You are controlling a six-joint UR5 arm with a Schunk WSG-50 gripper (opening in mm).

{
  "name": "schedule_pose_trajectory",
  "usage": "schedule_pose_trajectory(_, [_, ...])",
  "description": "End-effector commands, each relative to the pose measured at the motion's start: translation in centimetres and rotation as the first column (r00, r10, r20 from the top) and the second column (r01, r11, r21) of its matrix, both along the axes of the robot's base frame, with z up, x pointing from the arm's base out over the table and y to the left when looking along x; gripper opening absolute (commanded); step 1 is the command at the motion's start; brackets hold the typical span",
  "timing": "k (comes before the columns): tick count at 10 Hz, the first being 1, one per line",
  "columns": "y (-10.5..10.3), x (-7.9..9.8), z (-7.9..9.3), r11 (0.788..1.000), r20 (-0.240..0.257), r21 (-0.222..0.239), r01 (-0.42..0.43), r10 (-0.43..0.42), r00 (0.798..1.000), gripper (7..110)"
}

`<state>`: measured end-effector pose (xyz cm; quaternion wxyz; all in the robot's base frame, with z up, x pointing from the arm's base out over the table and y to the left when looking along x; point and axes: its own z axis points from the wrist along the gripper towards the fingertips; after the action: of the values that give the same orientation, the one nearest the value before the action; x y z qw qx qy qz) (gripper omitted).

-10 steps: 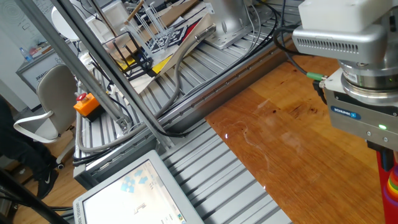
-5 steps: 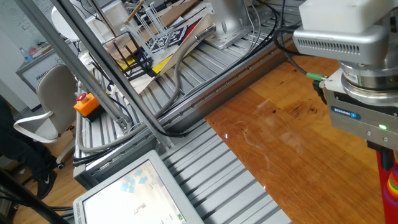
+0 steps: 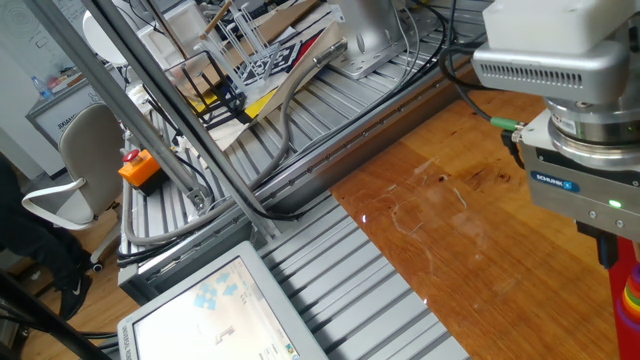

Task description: Take out one Hanoi block and throw it aside

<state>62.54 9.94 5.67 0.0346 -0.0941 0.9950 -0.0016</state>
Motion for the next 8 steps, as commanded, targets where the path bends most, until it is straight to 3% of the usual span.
schedule_pose_trajectory(1, [0.29,0.12,0.08,1.0,0.002,0.019,-0.001,0.001,1.0,44])
schedule_pose_trajectory(8, [0.07,-0.06,-0.07,1.0,-0.005,0.01,0.008,-0.008,1.0,44])
